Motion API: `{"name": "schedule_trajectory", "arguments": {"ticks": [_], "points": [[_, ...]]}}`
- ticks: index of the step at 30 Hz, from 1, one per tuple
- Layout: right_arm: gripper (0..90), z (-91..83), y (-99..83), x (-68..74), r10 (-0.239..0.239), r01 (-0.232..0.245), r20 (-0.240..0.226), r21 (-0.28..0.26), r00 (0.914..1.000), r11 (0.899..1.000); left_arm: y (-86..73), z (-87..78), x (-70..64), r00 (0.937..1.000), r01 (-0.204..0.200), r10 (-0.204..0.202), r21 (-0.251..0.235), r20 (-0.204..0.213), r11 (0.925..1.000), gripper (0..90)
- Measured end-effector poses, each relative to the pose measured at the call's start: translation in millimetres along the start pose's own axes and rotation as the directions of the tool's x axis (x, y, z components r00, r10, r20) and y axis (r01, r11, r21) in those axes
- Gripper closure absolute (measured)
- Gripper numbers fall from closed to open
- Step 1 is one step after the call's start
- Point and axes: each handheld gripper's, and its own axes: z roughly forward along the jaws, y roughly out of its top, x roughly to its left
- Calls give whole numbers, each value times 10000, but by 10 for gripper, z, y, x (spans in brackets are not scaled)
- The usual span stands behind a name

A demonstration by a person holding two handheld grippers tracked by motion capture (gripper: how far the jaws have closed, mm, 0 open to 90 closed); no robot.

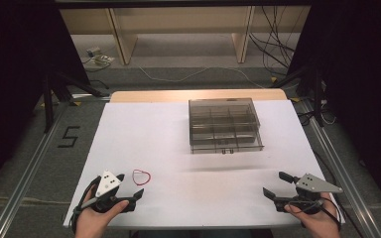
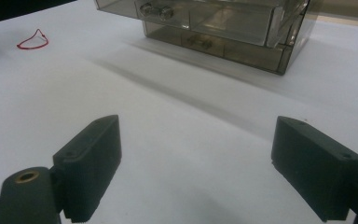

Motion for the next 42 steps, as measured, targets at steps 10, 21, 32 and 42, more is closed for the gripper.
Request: {"name": "schedule_trajectory", "arguments": {"ticks": [10, 21, 32, 42], "points": [[162, 5, 0, 11, -41, 41, -29, 39, 10000, 10000, 48, 108, 77, 9993, -153, 158, 163, -343, 9998, 229], [162, 18, 0, 10, -12, 12, -24, 96, 10000, 10000, 17, 137, 103, 9996, -112, 118, 265, -244, 9996, 254], [162, 37, 4, 22, -84, 86, -107, 139, 9999, 9999, 70, 239, 179, 9994, -238, 253, 557, -253, 9982, 354], [161, 40, 3, 21, -86, 87, -97, 184, 9999, 9998, 36, 454, 214, 9899, -1418, 1392, 1692, 269, 9753, 519]]}}
